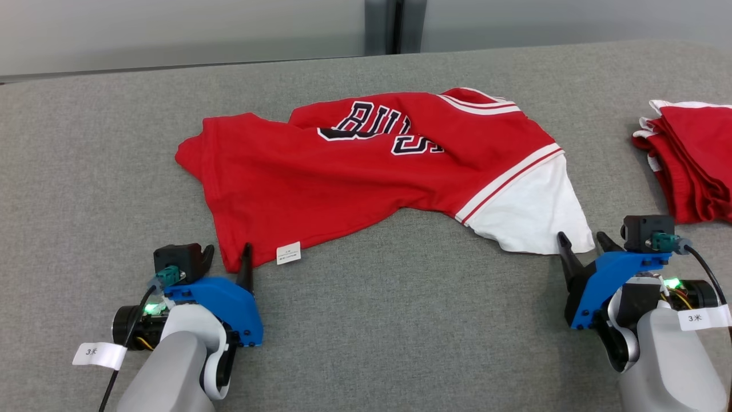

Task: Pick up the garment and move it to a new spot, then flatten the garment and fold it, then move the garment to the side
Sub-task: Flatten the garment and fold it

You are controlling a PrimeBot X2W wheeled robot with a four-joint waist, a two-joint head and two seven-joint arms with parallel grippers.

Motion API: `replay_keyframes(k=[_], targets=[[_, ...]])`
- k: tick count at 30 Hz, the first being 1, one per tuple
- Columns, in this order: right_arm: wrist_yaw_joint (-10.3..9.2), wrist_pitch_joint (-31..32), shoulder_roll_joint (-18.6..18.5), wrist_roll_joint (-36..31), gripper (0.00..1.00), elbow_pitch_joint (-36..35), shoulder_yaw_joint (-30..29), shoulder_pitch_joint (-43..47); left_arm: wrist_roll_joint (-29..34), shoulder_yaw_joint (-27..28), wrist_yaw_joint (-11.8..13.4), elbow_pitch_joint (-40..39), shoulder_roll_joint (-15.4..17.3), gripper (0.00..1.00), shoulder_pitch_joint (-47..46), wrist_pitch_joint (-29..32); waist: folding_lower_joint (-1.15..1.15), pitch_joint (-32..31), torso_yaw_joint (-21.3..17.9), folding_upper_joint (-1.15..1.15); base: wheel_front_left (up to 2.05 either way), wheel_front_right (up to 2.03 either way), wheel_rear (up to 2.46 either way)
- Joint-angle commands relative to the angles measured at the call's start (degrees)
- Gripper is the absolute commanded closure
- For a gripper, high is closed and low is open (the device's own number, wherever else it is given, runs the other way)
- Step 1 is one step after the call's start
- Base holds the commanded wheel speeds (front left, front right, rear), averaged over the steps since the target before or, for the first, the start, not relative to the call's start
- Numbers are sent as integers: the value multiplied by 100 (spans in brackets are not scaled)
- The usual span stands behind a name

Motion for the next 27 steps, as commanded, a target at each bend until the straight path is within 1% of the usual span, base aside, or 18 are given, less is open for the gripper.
replay_keyframes(k=[1, 2, 9, 10, 11, 13, 14, 19, 22, 24, 27], targets=[[1, -16, -9, 8, 0, 158, -14, -114, -49, -53, -68, 233, -46, 97, 57, 157, -1, 27, 9, 0, 0, 0, 0], [2, -40, -9, 0, 0, 231, -17, -138, -85, -76, -110, 289, -75, 100, 64, 190, -1, 33, 14, 0, 0, 0, 0], [1, -189, -7, -113, 0, 752, -86, -269, -136, -171, -259, 482, -154, 100, 91, 103, -1, 58, 62, 0, 0, 0, 0], [1, -158, -7, -131, 15, 850, -83, -270, -137, -182, -275, 500, -161, 100, 87, 89, -1, 56, 70, 0, 0, 0, 0], [1, -133, -2, -150, 98, 952, -65, -257, -135, -197, -293, 523, -176, 100, 77, 72, -1, 50, 86, 0, 0, 0, 0], [2, -49, 6, -40, 100, 1105, -38, -223, -133, -198, -329, 530, -201, 100, 55, -36, -1, 19, 127, 0, 0, 0, 0], [2, -151, 7, 85, 100, 1066, -34, -241, -155, -180, -348, 512, -209, 100, 44, -108, -1, -1, 140, 0, 0, 0, 0], [2, -557, -14, 541, 100, 547, 2, -181, -264, -43, -462, 240, -185, 100, -12, -592, -1, -208, 125, 0, 0, 0, 0], [2, -623, -12, 664, 100, 48, -9, -55, -404, 91, -560, -49, -163, 100, 35, -789, -1, -382, 103, 0, 0, 0, 0], [2, -579, -12, 778, 100, -402, -9, 37, -480, 153, -604, -347, -89, 100, 79, -840, -1, -509, 96, 0, 0, 0, 0], [2, -386, -11, 861, 100, -1221, 5, 244, -548, 294, -568, -983, 85, 100, 122, -844, -1, -680, 96, 0, 0, 0, 0]])
